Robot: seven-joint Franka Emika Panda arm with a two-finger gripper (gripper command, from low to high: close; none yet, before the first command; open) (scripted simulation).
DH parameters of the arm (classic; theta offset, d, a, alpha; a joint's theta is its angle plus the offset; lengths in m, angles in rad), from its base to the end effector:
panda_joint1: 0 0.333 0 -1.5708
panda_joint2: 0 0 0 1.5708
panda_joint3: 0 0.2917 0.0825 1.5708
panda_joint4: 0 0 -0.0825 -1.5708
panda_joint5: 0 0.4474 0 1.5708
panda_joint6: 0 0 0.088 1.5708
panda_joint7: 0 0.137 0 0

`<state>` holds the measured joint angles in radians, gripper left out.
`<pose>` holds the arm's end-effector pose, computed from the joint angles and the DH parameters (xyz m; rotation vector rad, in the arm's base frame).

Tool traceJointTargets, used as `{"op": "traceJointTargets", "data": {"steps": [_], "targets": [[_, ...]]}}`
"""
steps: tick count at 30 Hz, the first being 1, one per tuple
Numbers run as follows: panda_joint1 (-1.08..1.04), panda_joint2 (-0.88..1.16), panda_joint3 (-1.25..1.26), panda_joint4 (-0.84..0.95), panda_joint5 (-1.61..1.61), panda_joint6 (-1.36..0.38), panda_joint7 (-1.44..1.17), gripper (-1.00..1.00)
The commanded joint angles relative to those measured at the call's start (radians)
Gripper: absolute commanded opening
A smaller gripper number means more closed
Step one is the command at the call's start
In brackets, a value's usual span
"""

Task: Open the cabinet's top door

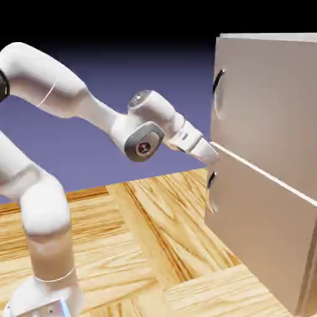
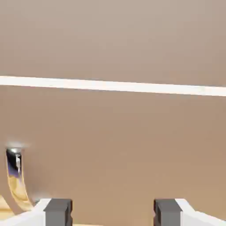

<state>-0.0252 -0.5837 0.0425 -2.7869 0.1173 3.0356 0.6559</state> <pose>0.4780 -0.0021 0.3964 -2.4472 0.9583 -1.0796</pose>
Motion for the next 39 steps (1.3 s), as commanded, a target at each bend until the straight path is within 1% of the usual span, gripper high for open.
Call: {"op": "traceJointTargets", "data": {"steps": [1,39], "targets": [[-0.014,-0.005,0.016,0.009,0.044,-0.001,-0.032,0.00],[-0.538,-0.199,0.614,0.333,1.696,-0.020,-1.231,0.00]]}}
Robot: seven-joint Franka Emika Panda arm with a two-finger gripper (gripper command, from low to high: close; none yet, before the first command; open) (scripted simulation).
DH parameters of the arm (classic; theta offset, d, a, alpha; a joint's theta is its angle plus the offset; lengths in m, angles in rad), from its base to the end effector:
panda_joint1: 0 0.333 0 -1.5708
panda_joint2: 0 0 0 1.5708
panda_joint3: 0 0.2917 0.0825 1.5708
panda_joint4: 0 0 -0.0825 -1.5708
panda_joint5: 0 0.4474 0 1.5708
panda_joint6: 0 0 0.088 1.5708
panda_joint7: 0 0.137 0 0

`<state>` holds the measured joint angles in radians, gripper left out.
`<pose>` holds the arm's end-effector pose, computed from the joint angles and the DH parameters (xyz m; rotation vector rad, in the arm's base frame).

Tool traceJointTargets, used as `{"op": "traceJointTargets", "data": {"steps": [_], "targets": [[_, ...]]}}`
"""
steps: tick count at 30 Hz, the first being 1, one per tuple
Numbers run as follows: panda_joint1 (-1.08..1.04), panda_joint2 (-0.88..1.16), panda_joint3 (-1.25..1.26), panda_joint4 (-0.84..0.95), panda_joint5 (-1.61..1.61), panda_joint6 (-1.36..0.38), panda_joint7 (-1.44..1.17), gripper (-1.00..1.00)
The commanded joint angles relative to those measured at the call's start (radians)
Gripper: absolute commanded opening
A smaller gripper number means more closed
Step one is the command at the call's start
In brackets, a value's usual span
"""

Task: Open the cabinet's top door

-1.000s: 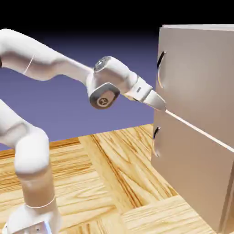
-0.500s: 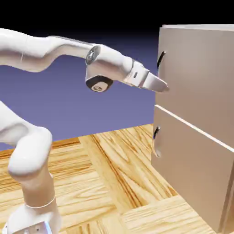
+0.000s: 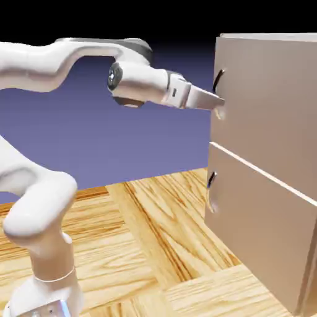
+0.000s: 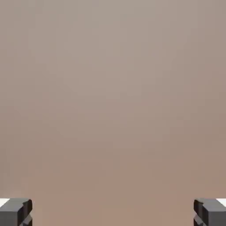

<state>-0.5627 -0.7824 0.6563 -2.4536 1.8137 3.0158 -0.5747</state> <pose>0.4800 0.0019 0.5583 -1.9511 0.8734 -1.5850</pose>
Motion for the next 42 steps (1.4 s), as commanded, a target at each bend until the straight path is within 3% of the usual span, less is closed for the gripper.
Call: {"op": "traceJointTargets", "data": {"steps": [1,24,32,33,42], "targets": [[-0.014,-0.005,0.016,0.009,0.044,-0.001,-0.032,0.00],[-0.331,-0.122,0.378,0.205,1.044,-0.012,-0.757,0.00],[-0.522,-0.061,0.503,0.338,1.083,-0.039,-0.785,0.00],[-0.522,-0.061,0.503,0.338,1.083,-0.039,-0.785,-1.00],[-0.232,0.022,0.285,0.190,1.084,-0.099,-0.951,-1.00]]}}
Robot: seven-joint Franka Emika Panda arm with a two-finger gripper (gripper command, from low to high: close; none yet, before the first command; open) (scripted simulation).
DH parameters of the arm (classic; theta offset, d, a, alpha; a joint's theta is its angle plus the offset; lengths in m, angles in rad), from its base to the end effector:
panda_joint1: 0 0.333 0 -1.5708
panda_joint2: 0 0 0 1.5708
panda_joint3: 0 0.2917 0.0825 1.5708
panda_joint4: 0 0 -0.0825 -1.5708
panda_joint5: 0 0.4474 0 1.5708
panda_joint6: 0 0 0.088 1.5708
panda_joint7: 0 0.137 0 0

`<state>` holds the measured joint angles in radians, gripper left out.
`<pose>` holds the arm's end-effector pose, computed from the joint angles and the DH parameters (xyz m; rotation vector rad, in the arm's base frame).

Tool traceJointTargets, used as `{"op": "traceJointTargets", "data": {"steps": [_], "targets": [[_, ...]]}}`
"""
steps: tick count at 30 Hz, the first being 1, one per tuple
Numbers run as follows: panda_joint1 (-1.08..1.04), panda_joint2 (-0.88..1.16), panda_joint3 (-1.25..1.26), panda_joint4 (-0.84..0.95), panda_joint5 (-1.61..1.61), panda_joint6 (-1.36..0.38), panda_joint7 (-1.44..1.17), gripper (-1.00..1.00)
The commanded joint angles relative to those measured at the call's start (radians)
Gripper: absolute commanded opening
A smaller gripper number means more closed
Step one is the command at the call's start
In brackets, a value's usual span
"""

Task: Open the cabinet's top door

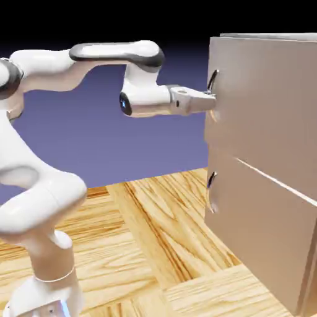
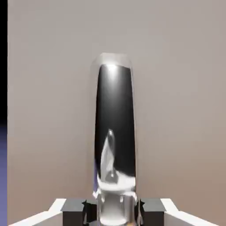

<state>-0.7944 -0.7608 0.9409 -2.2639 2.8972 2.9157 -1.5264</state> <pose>0.5265 0.1021 0.5186 -1.7629 0.6748 -1.7256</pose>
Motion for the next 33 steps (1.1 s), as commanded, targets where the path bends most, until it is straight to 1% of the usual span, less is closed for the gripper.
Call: {"op": "traceJointTargets", "data": {"steps": [1,12,15,25,33], "targets": [[0.036,0.009,-0.029,-0.015,0.000,-0.004,-0.020,-1.00],[0.435,0.064,-0.373,-0.136,0.004,-0.017,-0.243,-1.00],[0.544,0.053,-0.469,-0.173,-0.027,-0.017,-0.265,-1.00],[0.906,-0.127,-0.789,-0.361,-0.376,-0.003,-0.104,-1.00],[1.196,-0.329,-1.031,-0.475,-0.689,0.106,0.019,-1.00]]}}
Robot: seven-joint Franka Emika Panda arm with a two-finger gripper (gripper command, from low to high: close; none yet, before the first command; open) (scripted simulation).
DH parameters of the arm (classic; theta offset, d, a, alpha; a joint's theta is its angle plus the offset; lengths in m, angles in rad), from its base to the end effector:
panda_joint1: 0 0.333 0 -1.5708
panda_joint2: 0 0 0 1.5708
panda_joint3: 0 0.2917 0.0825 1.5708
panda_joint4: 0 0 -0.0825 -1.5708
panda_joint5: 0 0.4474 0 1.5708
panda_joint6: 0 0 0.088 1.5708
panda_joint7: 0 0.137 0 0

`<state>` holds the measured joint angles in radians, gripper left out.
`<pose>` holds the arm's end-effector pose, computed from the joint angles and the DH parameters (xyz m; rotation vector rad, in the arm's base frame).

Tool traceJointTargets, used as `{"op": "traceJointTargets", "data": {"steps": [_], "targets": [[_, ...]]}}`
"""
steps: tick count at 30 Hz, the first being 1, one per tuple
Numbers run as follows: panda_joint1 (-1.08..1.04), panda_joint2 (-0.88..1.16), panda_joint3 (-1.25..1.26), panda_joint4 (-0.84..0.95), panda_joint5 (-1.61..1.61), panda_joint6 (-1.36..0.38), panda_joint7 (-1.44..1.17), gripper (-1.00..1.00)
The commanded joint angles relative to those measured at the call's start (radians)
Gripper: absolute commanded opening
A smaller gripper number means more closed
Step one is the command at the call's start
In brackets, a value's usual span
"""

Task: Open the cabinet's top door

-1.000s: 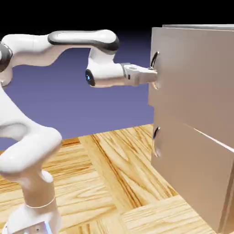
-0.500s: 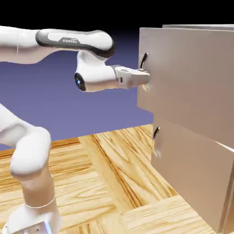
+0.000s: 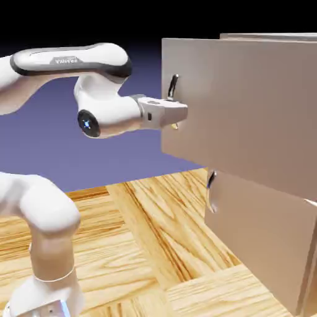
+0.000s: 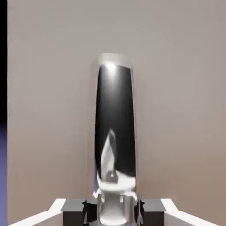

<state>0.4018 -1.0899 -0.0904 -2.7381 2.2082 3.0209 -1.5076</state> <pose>0.3769 0.0639 0.5295 -1.7549 0.2899 -1.4479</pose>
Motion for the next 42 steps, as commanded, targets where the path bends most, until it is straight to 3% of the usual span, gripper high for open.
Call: {"op": "traceJointTargets", "data": {"steps": [1,8,17,30,42], "targets": [[0.036,-0.026,-0.026,-0.010,-0.035,0.022,0.012,-1.00],[0.247,-0.180,-0.150,-0.067,-0.276,0.175,0.133,-1.00],[0.177,-0.252,-0.119,-0.172,-0.643,0.105,0.523,-1.00],[-0.214,-0.461,-0.247,-0.285,-1.132,-0.413,0.903,-1.00],[-0.401,-0.499,-0.631,-0.159,-1.492,-0.935,0.953,-1.00]]}}
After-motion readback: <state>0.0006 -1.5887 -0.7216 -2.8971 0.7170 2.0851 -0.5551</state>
